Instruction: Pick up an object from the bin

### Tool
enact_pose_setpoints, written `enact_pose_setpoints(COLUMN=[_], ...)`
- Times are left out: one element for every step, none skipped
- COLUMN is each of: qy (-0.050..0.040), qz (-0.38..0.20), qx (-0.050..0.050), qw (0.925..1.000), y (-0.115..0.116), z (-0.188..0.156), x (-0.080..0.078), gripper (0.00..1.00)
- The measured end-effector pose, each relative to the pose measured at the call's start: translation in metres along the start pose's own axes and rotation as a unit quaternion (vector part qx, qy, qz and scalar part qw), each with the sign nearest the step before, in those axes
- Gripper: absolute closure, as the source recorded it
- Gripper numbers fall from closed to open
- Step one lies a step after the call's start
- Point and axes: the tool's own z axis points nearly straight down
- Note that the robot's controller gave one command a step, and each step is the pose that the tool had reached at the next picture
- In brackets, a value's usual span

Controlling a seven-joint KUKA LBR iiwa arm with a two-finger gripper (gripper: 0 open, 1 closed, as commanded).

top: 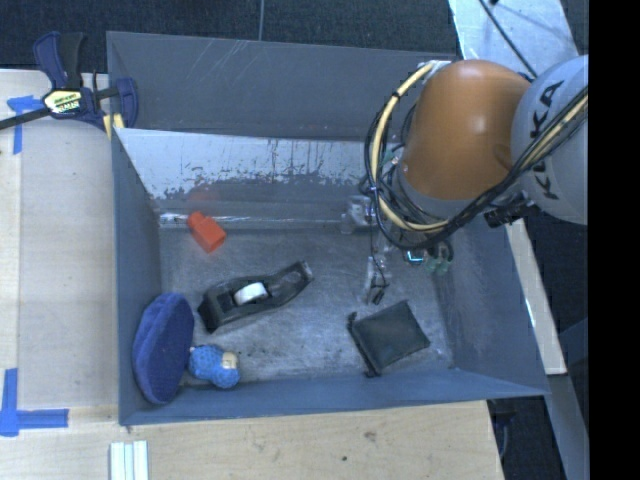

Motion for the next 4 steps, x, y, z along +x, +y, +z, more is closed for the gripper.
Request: enact_pose_setpoints(qy=[-0.0044, -0.0022, -0.0005, -0.0024], qz=[-0.067, -0.432, -0.404, -0.277], qx=[0.0, 0.001, 0.0, 0.001], qw=[0.9977, 0.9018, 0.9149, 0.9609], y=[0.014, -0.026, -0.057, -0.054], z=[0.062, 0.067, 0.111, 0.134], x=[-0.043, -0.013, 0.018, 0.052], gripper=[0.0, 0.0, 0.0, 0.0])
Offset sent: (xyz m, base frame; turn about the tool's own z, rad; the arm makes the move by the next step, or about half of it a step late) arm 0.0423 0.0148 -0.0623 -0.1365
